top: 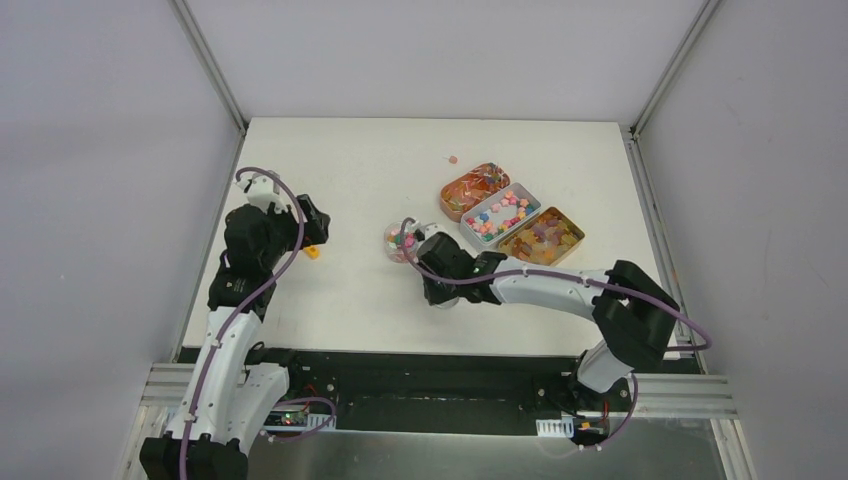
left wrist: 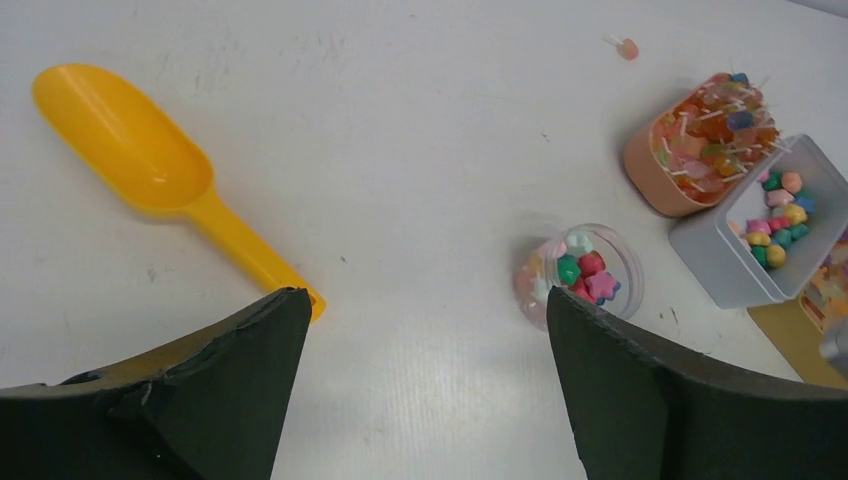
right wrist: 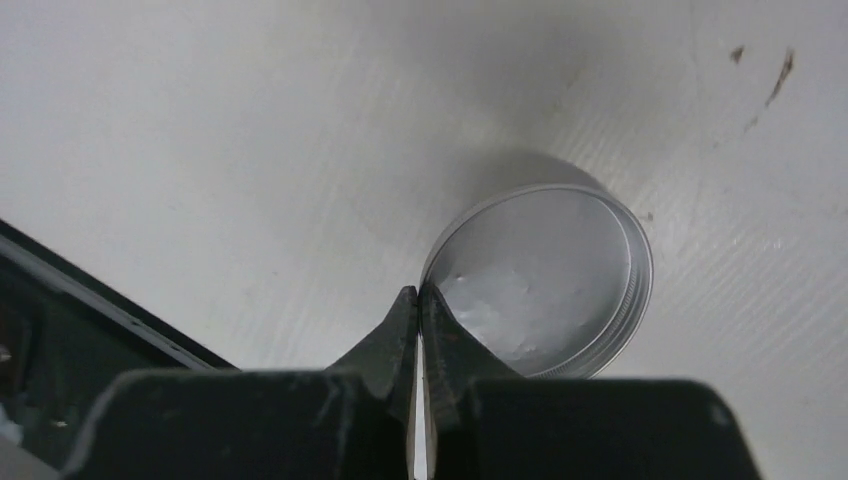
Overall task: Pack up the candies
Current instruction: Pick up the bottle lid at the center of the board, then close the bottle lid on the packing bottle.
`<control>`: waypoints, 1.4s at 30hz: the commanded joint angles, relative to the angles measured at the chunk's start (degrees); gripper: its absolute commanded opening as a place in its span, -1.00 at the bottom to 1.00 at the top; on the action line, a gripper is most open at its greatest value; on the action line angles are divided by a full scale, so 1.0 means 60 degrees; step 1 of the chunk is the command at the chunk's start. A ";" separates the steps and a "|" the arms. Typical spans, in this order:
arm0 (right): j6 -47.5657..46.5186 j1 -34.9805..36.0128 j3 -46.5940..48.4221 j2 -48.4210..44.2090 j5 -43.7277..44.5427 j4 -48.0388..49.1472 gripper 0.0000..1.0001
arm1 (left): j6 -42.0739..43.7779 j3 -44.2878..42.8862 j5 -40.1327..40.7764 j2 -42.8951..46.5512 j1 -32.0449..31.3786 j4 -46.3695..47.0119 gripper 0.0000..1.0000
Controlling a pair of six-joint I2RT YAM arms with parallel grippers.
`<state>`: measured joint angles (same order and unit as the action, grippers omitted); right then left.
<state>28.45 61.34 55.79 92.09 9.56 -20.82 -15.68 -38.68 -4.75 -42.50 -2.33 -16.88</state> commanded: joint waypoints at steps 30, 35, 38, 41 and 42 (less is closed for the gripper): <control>0.8614 -0.4415 -0.1556 -0.1737 -0.9691 1.3658 -1.00 | 0.4695 0.1433 -0.6491 -0.0371 -0.3073 0.8122 0.98; 0.9039 -0.4408 -0.1837 -0.1832 -0.9068 1.3737 -1.00 | 0.5323 0.1168 -0.6391 -0.0723 -0.3438 0.7769 0.98; 0.9251 -0.4408 -0.1871 -0.1765 -0.8822 1.3881 -1.00 | 0.5530 0.1012 -0.6368 -0.0936 -0.3632 0.7722 0.98; 0.9322 -0.4409 -0.1796 -0.1631 -0.8689 1.3949 -1.00 | 0.5616 0.0845 -0.6327 -0.1186 -0.3806 0.7683 0.98; 0.9336 -0.4408 -0.1778 -0.1580 -0.8671 1.3957 -1.00 | 0.5655 0.0762 -0.6358 -0.1273 -0.3846 0.7619 0.98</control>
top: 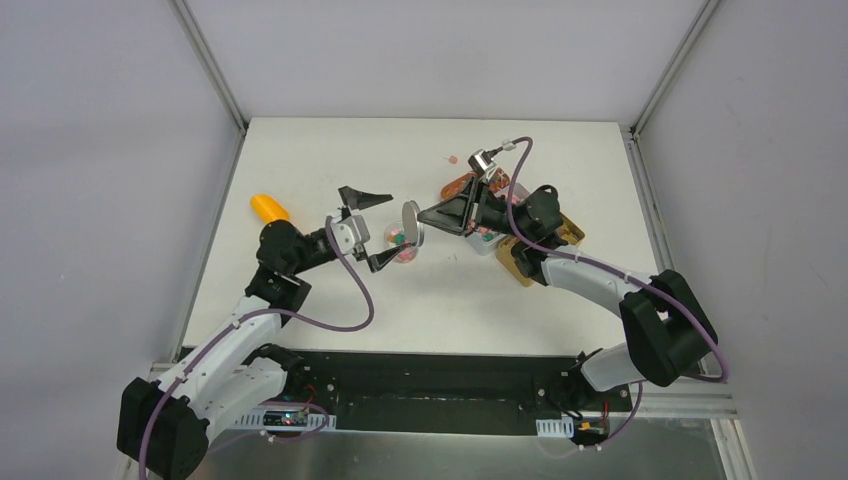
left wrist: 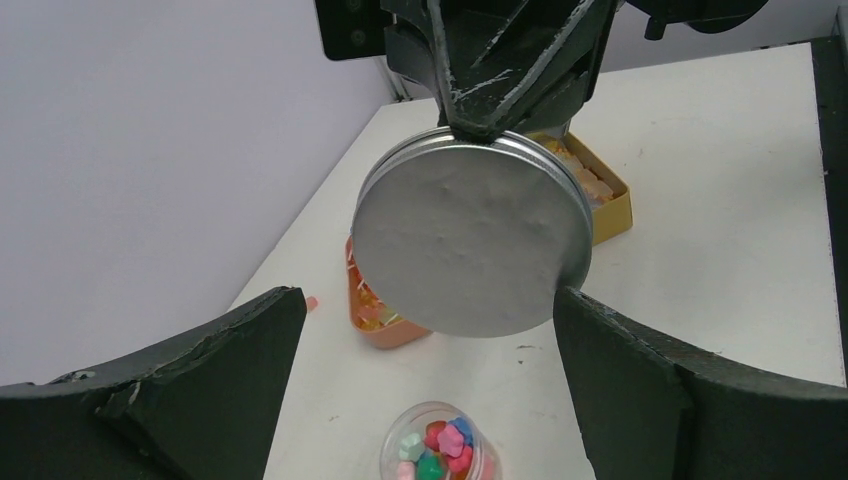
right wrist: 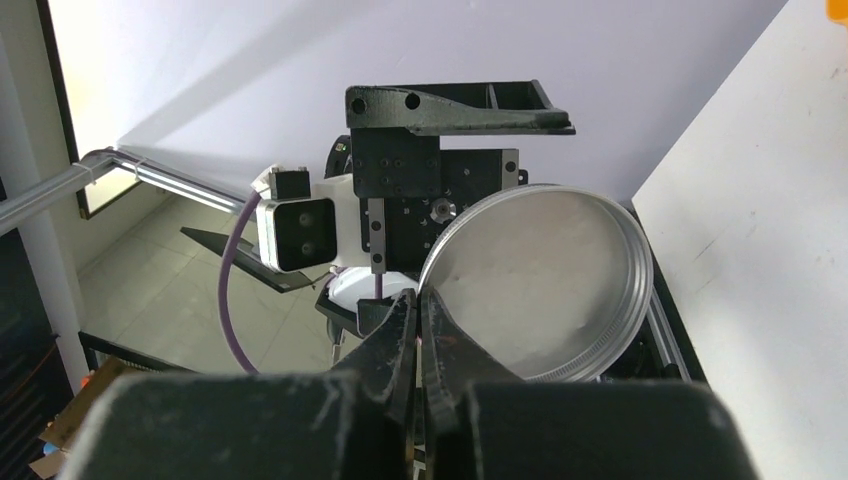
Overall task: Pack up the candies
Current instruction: Close the bottle lid on the packing bottle.
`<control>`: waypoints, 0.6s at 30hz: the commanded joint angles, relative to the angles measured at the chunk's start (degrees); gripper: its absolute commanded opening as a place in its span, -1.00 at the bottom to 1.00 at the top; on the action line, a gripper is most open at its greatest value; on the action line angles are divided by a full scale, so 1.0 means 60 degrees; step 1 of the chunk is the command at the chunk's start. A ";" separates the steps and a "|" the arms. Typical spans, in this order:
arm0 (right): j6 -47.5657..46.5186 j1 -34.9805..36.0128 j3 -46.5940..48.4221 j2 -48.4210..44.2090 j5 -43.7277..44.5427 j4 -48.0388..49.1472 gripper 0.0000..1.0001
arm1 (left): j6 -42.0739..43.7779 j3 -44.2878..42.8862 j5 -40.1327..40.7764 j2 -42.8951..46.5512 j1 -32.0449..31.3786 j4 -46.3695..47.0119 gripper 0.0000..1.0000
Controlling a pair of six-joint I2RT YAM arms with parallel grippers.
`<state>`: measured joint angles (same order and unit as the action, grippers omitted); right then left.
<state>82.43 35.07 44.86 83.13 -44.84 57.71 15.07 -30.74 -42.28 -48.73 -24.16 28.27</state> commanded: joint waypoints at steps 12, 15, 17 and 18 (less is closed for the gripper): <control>0.0514 -0.0029 -0.0049 0.0030 0.0591 0.1162 -1.00 | 0.0647 -0.0996 -0.0765 -0.0806 -0.0411 -0.0431 0.98; 0.0593 -0.0029 -0.0046 0.0075 0.0548 0.1258 -1.00 | 0.0703 -0.1028 -0.0714 -0.0827 -0.0411 -0.0449 0.98; 0.0663 -0.0030 -0.0075 0.0123 0.0532 0.1374 -1.00 | 0.0734 -0.1068 -0.0701 -0.0861 -0.0411 -0.0448 0.98; 0.0686 -0.0031 -0.0079 0.0151 0.0517 0.1416 -1.00 | 0.0747 -0.1096 -0.0731 -0.0910 -0.0411 -0.0457 0.98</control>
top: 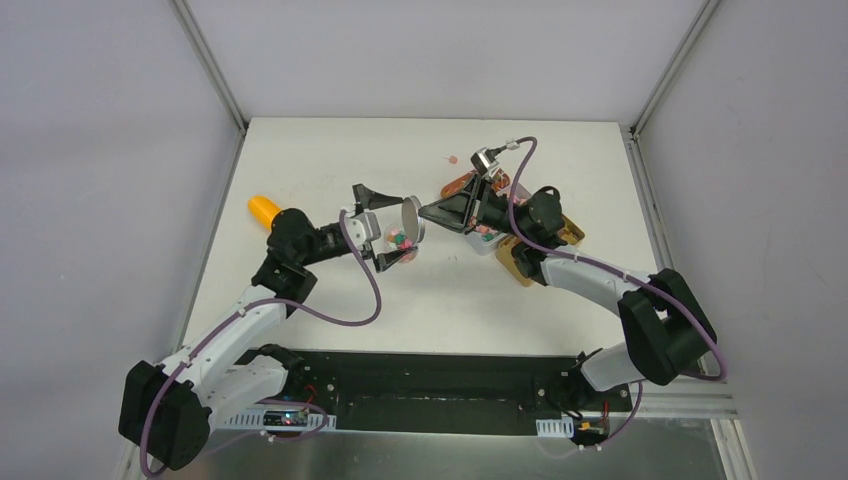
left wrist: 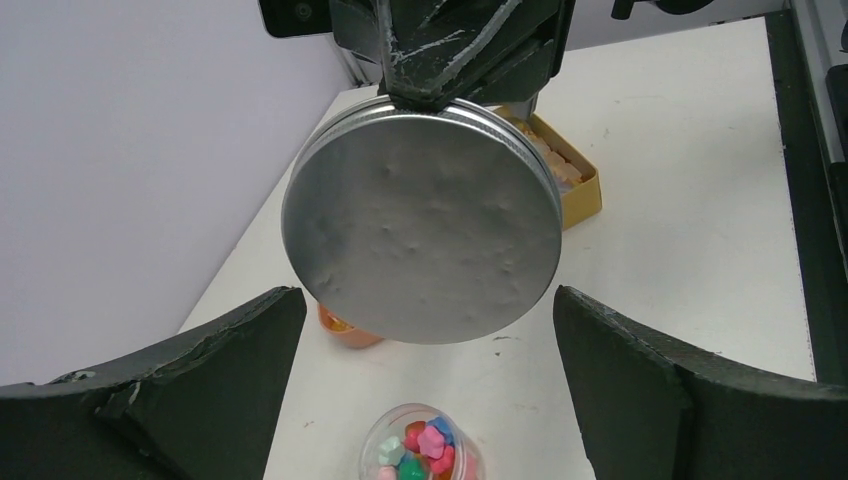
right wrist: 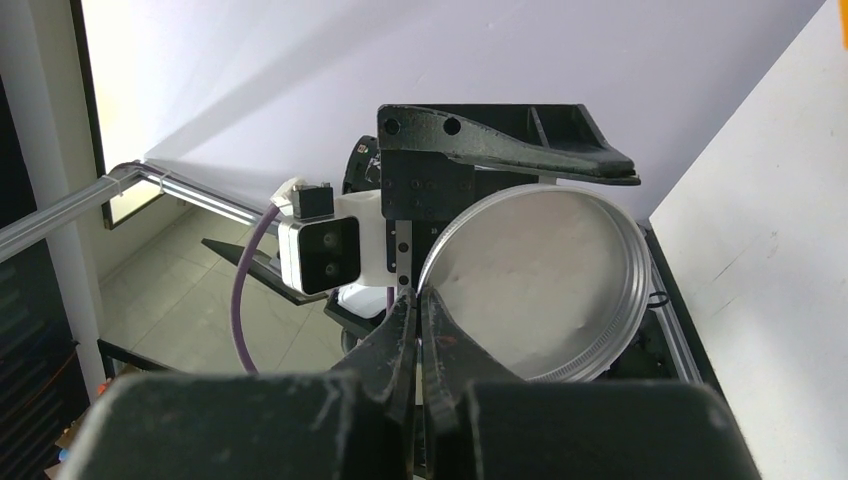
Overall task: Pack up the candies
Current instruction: Close the bottle lid on the packing bottle.
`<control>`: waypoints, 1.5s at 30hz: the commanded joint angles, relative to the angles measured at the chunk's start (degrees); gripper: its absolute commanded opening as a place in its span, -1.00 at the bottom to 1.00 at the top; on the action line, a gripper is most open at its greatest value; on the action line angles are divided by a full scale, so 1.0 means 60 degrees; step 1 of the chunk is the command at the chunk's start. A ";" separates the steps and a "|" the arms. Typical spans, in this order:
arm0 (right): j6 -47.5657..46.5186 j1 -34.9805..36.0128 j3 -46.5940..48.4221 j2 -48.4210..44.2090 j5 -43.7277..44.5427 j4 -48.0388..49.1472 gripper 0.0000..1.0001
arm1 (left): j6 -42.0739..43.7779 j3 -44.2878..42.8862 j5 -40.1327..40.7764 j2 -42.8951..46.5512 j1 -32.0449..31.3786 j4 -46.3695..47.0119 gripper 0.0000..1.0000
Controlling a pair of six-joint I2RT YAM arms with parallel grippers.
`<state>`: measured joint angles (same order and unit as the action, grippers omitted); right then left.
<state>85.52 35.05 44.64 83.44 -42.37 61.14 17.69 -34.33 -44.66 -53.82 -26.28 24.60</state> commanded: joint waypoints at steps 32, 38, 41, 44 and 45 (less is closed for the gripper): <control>0.0307 -0.0265 -0.0430 0.0965 -0.0156 0.1561 -0.12 | 0.0363 -0.1157 0.0495 0.0091 -0.0058 -0.1704 0.33; -0.1014 -0.1082 -0.0791 0.0107 0.0306 -0.0537 0.99 | 0.0205 -0.1743 0.1047 -0.0255 -0.0058 -0.2922 0.21; -0.2372 -0.1366 -0.0391 -0.0672 0.0550 -0.3002 1.00 | -0.0207 -0.2006 0.1751 -0.0483 -0.0058 -0.3338 0.14; -0.5385 -0.1548 0.0027 -0.1607 0.1397 -0.5921 0.99 | -0.0280 -0.2461 0.2557 -0.0782 -0.0058 -0.4018 0.13; -0.6375 -0.1562 0.0257 -0.1965 0.1937 -0.7039 1.00 | -0.0283 -0.2611 0.2864 -0.0886 -0.0058 -0.4339 0.13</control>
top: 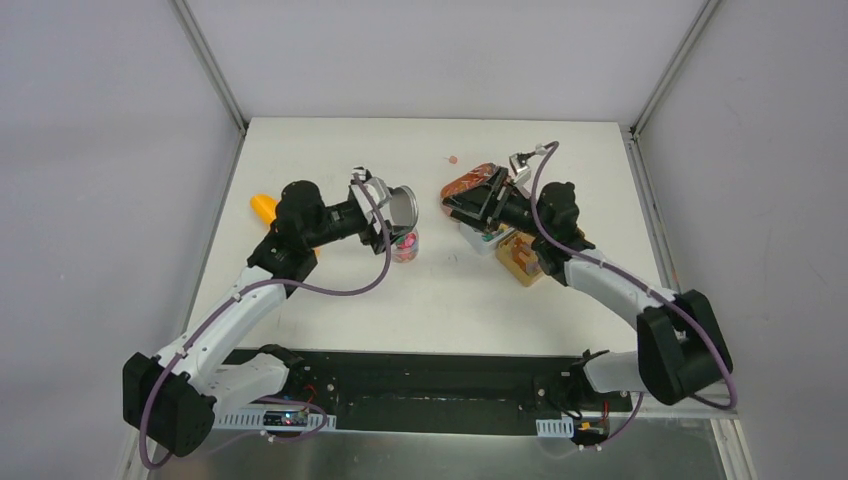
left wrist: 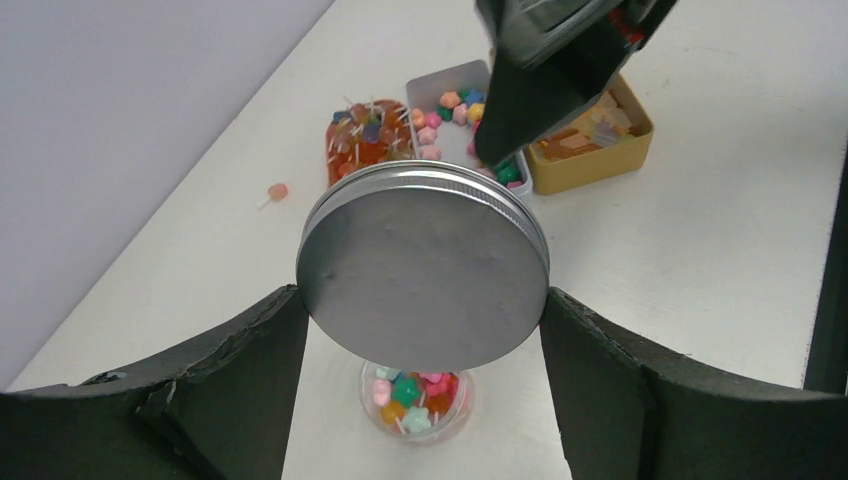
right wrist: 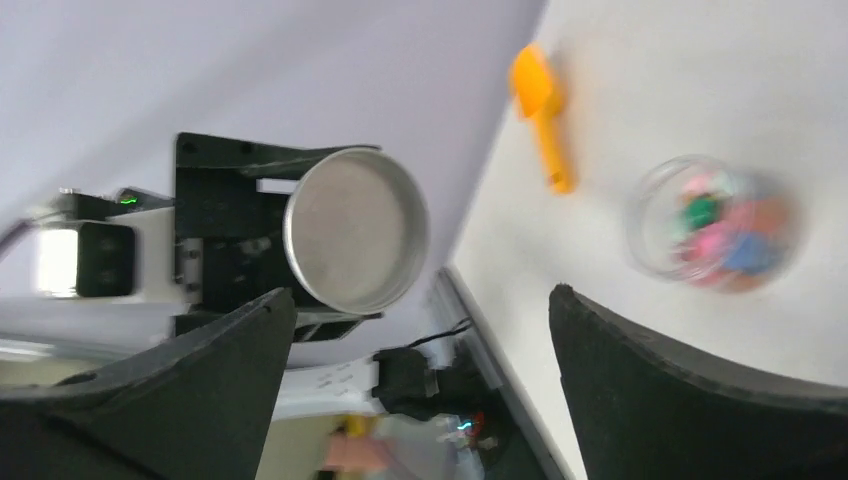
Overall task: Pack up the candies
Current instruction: Close the bottle lid on the packing bottle.
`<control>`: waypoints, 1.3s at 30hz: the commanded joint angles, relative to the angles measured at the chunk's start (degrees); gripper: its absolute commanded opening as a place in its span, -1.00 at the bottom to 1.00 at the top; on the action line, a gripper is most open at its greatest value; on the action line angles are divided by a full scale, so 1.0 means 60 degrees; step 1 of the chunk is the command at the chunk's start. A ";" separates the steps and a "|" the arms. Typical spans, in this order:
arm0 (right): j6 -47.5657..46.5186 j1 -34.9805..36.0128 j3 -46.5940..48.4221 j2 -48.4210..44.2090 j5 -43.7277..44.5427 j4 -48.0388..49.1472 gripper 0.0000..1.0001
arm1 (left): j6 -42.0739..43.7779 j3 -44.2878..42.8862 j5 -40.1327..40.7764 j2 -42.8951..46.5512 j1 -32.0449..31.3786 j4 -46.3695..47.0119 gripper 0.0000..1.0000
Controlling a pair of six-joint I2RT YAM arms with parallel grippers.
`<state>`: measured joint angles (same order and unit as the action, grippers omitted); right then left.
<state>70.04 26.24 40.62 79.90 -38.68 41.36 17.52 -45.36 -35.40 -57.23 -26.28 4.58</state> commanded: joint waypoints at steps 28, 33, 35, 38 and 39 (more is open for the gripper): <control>-0.8446 -0.0151 0.0768 -0.4128 0.8717 -0.7846 1.00 | -0.2528 -0.6219 0.5514 -0.6819 -0.0781 -0.7147 0.11; -0.8501 -0.0144 0.0722 -0.4320 0.8820 -0.7843 1.00 | -0.2781 -0.6938 0.5781 -0.7606 -0.0983 -0.8064 0.10; -0.8527 -0.0147 0.0688 -0.4410 0.8916 -0.7842 1.00 | -0.2837 -0.7094 0.5854 -0.7758 -0.1022 -0.8237 0.10; -0.8556 -0.0146 0.0671 -0.4489 0.8957 -0.7824 0.99 | -0.2899 -0.7316 0.5855 -0.7956 -0.1046 -0.8501 0.10; -0.8568 -0.0152 0.0671 -0.4495 0.8952 -0.7812 1.00 | -0.2901 -0.7378 0.5856 -0.8007 -0.1053 -0.8584 0.10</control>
<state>19.79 25.47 44.97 54.74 13.52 -7.33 1.74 -86.00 -1.96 -104.71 -32.32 -43.42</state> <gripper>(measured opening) 0.996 0.785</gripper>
